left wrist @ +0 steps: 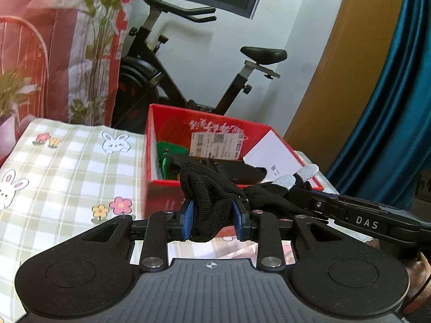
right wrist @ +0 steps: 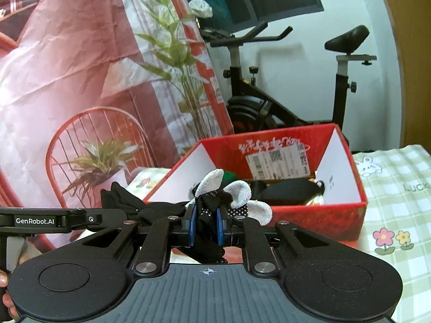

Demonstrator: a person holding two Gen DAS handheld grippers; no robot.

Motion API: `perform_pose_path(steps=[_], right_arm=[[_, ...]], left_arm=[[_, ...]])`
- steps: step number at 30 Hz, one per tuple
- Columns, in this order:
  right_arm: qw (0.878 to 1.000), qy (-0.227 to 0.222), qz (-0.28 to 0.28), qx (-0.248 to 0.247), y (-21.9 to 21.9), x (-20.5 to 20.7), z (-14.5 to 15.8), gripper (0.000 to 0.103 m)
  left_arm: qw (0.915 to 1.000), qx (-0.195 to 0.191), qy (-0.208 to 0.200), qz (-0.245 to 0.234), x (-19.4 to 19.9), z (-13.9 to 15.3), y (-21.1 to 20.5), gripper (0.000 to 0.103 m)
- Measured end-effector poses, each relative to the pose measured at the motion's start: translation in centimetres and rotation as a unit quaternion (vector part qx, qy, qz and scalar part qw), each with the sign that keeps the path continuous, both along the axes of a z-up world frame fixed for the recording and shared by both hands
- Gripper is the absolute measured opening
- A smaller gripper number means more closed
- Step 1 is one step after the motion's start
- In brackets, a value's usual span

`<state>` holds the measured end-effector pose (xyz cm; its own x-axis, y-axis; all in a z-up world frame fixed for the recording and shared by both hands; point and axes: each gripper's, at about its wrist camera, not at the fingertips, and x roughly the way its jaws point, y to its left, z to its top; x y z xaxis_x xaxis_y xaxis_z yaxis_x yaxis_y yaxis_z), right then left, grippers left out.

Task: Organize soft objects
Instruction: 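Lift the black glove with both grippers and carry it over the box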

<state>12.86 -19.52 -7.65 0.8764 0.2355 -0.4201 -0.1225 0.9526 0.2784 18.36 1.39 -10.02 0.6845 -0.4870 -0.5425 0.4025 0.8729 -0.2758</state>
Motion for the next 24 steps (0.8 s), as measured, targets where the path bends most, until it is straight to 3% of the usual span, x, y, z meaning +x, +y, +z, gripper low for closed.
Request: perform_pose_path(steps=[10,24], right_arm=[[1.000,-0.022,-0.021,0.002,-1.7,0.4,1.2,0.014],[0.999,-0.019,-0.046,-0.022,-4.7,4.1,0.6,0.014]], left_arm=[[0.9997,-0.001,-0.019,-0.015,1.3,1.3,-1.7,0.032],[0.9993,0.008,-0.005,-0.037,6.8,0.5,-4.8,0.033]])
